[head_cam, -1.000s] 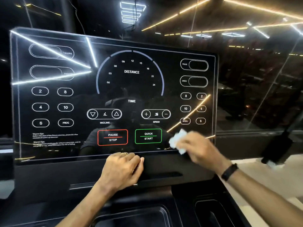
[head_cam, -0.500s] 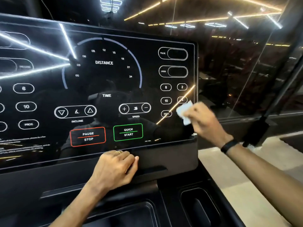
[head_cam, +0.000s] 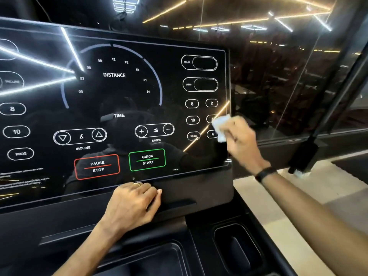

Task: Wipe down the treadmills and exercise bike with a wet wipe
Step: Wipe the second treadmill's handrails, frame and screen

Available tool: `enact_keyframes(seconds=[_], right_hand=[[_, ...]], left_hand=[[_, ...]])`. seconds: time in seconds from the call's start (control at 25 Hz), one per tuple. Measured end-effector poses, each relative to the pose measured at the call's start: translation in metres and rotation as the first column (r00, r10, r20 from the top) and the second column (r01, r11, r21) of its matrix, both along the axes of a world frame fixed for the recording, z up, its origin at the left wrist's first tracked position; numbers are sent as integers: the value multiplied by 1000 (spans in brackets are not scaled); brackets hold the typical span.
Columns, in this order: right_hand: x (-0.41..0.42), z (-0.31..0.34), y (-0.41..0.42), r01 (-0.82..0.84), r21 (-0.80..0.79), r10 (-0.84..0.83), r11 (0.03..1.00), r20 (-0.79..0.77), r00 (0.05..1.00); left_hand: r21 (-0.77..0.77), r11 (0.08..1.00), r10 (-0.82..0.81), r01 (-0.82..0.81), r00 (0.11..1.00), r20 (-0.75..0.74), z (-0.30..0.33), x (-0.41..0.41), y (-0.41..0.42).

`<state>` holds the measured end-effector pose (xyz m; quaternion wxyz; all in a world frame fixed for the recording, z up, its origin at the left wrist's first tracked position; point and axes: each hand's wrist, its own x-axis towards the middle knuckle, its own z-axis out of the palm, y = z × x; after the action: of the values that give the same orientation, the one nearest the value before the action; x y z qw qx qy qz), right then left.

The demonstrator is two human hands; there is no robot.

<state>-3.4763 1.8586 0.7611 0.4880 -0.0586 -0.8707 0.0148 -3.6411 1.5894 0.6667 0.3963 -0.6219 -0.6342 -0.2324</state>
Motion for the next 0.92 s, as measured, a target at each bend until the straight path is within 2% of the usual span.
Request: enact_keyframes(seconds=[0.12, 0.24, 0.36, 0.44, 0.52, 0.56, 0.6, 0.68, 0.72, 0.76, 0.8, 0.84, 0.88, 0.92], right_hand=[[-26, 26, 6, 31, -128, -51, 991, -157, 986], [-11, -42, -26, 52, -182, -90, 982, -207, 974], [16, -109, -65, 44, -192, -80, 980, -180, 980], [2, -97, -63, 36, -230, -90, 972, -227, 970], [-30, -54, -66, 25, -327, -130, 945, -304, 944], [-48, -33, -76, -29, -339, -88, 940, -324, 942], [-62, -24, -90, -92, -290, -1, 953, -303, 953], [-68, -46, -122, -210, -84, 202, 974, -91, 975], [-57, -64, -130, -276, -14, 276, 961, 17, 961], [-41, -79, -124, -283, 7, 282, 959, 47, 958], [-27, -84, -111, -230, -26, 229, 973, -26, 973], [-20, -81, -92, -128, -124, 108, 984, -156, 982], [-18, -70, -71, -3, -304, -93, 953, -300, 949], [-21, -53, -56, 75, -511, -306, 856, -385, 871]], left_hand=[[-1, 1000, 16, -16, 1000, -5, 0, 0, -2], [-14, 999, 40, -40, 999, -12, -1, -1, -3], [-19, 997, 69, -69, 998, -15, -1, 1, -1], [-10, 998, 66, -67, 998, -2, 0, 1, 0], [-10, 998, 59, -59, 998, 6, 0, 3, 2], [-7, 998, 57, -57, 998, 5, 0, 2, 1], [2, 998, 56, -56, 998, 2, 1, 2, -1], [10, 999, 53, -53, 999, 0, 3, 1, -3], [1, 999, 53, -53, 999, 4, 4, 1, -3], [-10, 998, 56, -56, 998, 7, 3, 2, -4], [-10, 998, 64, -64, 998, 4, 1, 3, -4], [-2, 997, 72, -72, 997, -1, -1, 3, -3], [2, 997, 78, -78, 997, 0, -2, 3, -1], [-1, 997, 78, -78, 997, 3, -2, 2, 0]])
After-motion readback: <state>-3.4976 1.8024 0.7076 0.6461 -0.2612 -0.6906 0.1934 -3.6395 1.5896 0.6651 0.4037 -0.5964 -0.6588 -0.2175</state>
